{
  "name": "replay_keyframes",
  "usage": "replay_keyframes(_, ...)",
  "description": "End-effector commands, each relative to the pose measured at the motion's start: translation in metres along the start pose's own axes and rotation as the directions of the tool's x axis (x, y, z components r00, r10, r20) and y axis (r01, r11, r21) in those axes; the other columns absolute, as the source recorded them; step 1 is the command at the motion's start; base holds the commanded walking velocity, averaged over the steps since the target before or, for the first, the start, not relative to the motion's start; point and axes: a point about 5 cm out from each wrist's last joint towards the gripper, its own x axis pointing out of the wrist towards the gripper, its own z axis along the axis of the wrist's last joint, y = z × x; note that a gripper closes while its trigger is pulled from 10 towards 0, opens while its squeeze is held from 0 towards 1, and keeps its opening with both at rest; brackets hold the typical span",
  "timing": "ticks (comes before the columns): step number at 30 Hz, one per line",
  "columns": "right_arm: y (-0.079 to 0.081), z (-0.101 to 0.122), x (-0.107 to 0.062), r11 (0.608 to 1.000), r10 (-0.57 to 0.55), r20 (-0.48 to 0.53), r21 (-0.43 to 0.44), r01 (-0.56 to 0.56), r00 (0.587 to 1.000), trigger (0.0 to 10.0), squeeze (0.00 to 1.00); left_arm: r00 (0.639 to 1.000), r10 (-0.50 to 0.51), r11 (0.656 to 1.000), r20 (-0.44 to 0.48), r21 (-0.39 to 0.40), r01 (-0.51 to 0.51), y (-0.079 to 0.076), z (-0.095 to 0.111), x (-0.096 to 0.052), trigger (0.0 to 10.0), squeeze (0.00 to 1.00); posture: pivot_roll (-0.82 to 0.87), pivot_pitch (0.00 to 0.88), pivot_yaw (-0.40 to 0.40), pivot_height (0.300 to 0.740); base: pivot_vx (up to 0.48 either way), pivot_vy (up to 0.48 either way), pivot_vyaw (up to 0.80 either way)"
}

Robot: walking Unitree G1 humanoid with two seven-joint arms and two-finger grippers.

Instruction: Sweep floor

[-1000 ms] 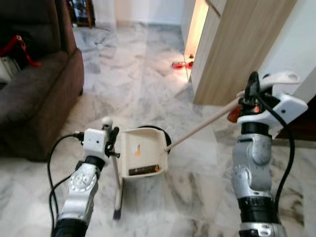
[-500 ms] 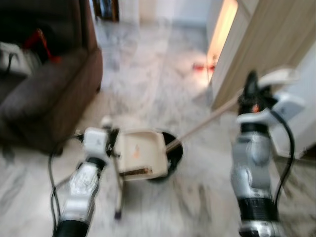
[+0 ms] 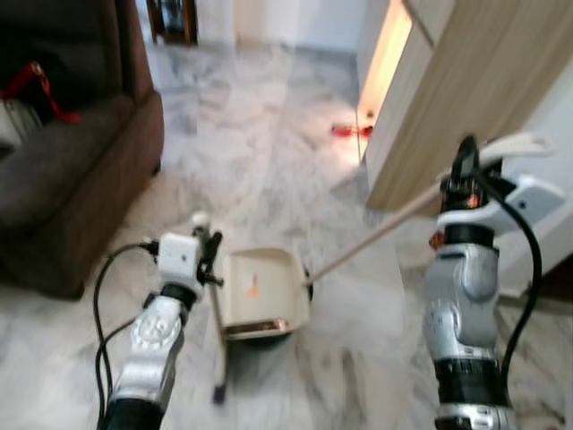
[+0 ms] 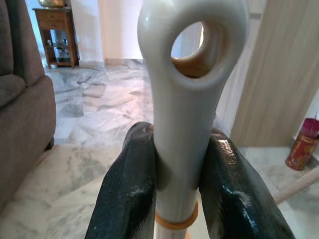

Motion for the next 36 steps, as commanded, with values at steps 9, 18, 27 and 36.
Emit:
replay_keyframes(9, 0.011, 0.017, 0.008, 0.998, 0.005, 0.078, 0.056, -0.01, 0.997, 10.0, 0.0, 0.998, -0.02, 1.0, 0.051, -0.001, 0.021, -0.001, 0.012, 0.002, 10.0, 0.0, 0.26, 0.07, -0.123, 0.74, 0.231, 0.0, 0.0)
replay_keyframes(18, 0.017, 0.026, 0.011, 0.998, 0.015, 0.123, 0.058, -0.022, 0.992, 10.0, 0.0, 0.998, -0.027, 1.0, 0.05, -0.001, 0.027, -0.002, 0.012, 0.0, 10.0, 0.0, 0.26, 0.072, -0.129, 0.74, 0.0, 0.0, 0.0)
replay_keyframes(27, 0.027, 0.033, 0.012, 0.998, 0.042, 0.167, 0.034, -0.048, 0.985, 10.0, 0.0, 0.998, -0.027, 1.0, 0.052, 0.0, 0.027, -0.002, 0.013, -0.003, 10.0, 0.0, 0.26, 0.078, -0.131, 0.74, 0.0, 0.0, 0.0)
replay_keyframes(36, 0.077, 0.031, -0.011, 0.969, 0.233, 0.186, 0.04, -0.244, 0.955, 10.0, 0.0, 0.998, -0.039, 0.999, 0.052, 0.001, 0.039, -0.004, 0.013, -0.003, 10.0, 0.0, 0.25, 0.083, -0.13, 0.74, 0.0, 0.0, 0.0)
